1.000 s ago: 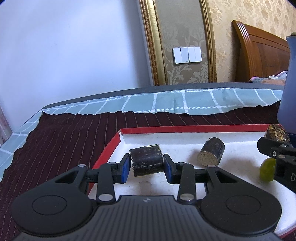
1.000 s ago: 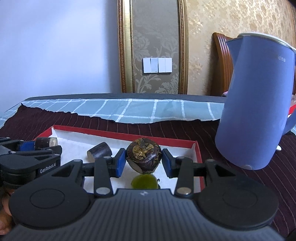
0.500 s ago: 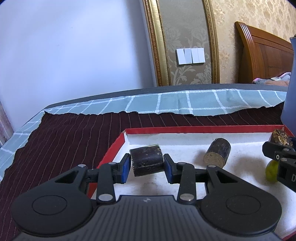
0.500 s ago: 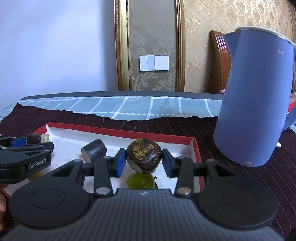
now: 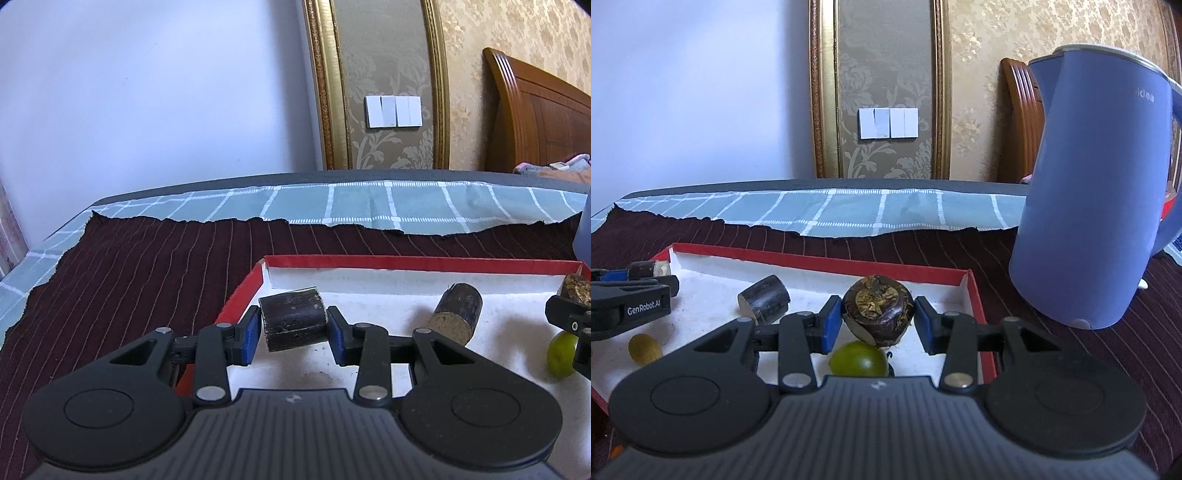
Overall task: Organize fruits
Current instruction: 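Lower both fruits into the tray and open both grippers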
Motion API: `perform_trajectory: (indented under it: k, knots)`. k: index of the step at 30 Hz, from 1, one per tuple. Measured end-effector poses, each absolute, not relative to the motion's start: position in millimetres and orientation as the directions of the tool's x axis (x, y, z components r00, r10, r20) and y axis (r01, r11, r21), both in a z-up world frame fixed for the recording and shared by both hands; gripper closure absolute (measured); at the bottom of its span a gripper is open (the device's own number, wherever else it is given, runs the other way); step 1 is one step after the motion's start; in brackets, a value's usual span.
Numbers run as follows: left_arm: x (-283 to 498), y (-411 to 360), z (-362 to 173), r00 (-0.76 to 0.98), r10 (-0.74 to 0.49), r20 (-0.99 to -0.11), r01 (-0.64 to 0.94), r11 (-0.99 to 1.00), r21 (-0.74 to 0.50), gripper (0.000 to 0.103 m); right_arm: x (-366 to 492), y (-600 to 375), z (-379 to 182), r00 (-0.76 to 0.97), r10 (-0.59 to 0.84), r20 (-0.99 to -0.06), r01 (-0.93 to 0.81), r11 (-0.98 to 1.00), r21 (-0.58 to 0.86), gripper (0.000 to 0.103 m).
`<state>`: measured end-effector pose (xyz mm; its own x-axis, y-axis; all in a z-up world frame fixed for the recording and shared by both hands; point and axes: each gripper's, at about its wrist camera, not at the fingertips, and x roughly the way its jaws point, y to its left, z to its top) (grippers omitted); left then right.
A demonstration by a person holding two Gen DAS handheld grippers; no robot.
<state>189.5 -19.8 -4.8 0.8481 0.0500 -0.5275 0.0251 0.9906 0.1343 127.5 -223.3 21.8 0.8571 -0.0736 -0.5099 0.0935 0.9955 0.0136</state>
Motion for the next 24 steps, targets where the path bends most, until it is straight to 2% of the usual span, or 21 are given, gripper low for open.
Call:
perform_trajectory:
  k: [2, 4, 8, 10, 12, 17, 19, 22, 24]
  knots:
    - [189.8, -19.0, -5.0, 0.849, 0.053, -0.526, 0.021, 0.991, 0.134, 0.065, 127.5, -222.3, 21.8, 0.859, -0.076, -0.507, 0.093, 0.996, 0.008, 0.058]
    - [189.0, -18.9, -4.8, 0.853, 0.063, -0.518, 0.014, 0.99, 0.144, 0.064, 126.3, -221.4, 22.7, 0.864, -0.083, -0.496, 0.096, 0.995, 0.002, 0.049]
    - [188.1, -21.4, -6.3, 0.854, 0.063, -0.516, 0.022, 0.987, 0.157, 0.056, 125.6, -221.8, 22.3, 0.865, -0.083, -0.495, 0.096, 0.995, 0.001, 0.049]
    - [187.8, -21.9, -6.4, 0.856, 0.069, -0.512, 0.019, 0.986, 0.165, 0.048, 125.3, -221.8, 21.9, 0.864, -0.084, -0.497, 0.097, 0.995, 0.0, 0.048]
    - [187.5, -20.4, -5.5, 0.858, 0.072, -0.508, 0.013, 0.987, 0.16, 0.045, 125.1, -222.6, 22.2, 0.864, -0.086, -0.496, 0.098, 0.995, -0.001, 0.045]
    - [186.7, -21.2, -6.4, 0.86, 0.073, -0.505, 0.014, 0.986, 0.166, 0.044, 125.0, -221.2, 21.6, 0.865, -0.089, -0.494, 0.096, 0.995, -0.012, 0.041]
    - [185.8, -21.8, -7.1, 0.859, 0.075, -0.507, 0.016, 0.985, 0.173, 0.037, 124.1, -221.4, 21.4, 0.866, -0.089, -0.493, 0.095, 0.995, -0.012, 0.033]
    - [182.5, -21.2, -5.8, 0.865, 0.074, -0.496, 0.014, 0.985, 0.172, 0.033, 121.1, -222.5, 23.1, 0.871, -0.095, -0.482, 0.101, 0.995, -0.013, 0.022]
    - [180.3, -20.1, -4.4, 0.868, 0.069, -0.492, 0.013, 0.987, 0.161, 0.027, 119.2, -224.0, 24.5, 0.874, -0.098, -0.475, 0.108, 0.994, -0.005, 0.009]
